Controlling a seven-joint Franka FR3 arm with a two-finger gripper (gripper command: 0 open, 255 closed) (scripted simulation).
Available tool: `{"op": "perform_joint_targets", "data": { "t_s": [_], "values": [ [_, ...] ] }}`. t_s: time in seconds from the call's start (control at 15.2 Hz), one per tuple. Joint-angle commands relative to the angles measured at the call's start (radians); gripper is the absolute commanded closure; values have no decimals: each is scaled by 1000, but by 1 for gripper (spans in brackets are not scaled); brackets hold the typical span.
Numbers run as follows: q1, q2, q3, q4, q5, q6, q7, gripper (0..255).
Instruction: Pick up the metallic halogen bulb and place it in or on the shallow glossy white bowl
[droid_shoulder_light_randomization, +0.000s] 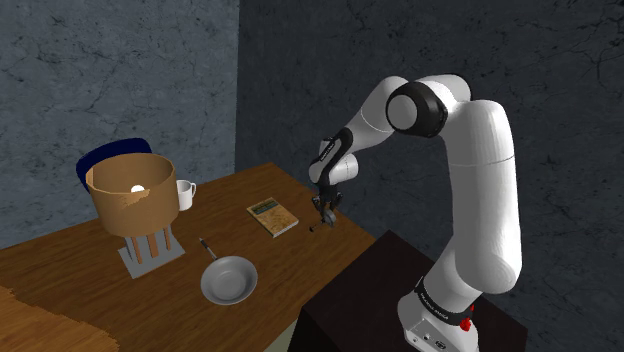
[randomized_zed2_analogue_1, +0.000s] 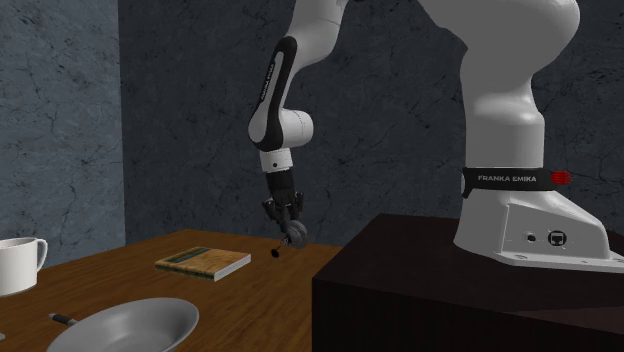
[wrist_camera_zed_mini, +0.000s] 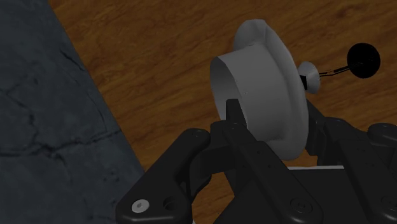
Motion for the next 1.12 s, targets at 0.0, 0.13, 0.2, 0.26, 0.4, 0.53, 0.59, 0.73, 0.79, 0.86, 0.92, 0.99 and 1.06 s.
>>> {"op": "perform_joint_targets", "data": {
  "t_s": [0.0,0.13,0.2,0.26,0.4,0.53,0.59,0.73,0.79,0.86,0.92,0.99,1.06],
  "values": [
    [8,-26,-10,-9,-10,-17,5,255],
    [17,-53,-21,-16,-20,-36,10,255],
    [21,-66,-26,-19,-26,-46,13,255],
    [25,-79,-31,-22,-31,-56,16,255],
    [32,-104,-41,-27,-43,-76,21,255],
    [40,-130,-51,-31,-55,-96,27,255],
    [43,-143,-55,-33,-61,-107,31,255],
    [50,-168,-65,-35,-73,-128,37,255],
    [54,-180,-69,-36,-79,-139,40,255],
    [57,-193,-73,-37,-85,-150,43,255],
    [60,-205,-77,-38,-91,-161,47,255],
    [63,-217,-81,-38,-98,-172,50,255],
    [66,-229,-85,-38,-104,-183,53,255]
  ]
}}
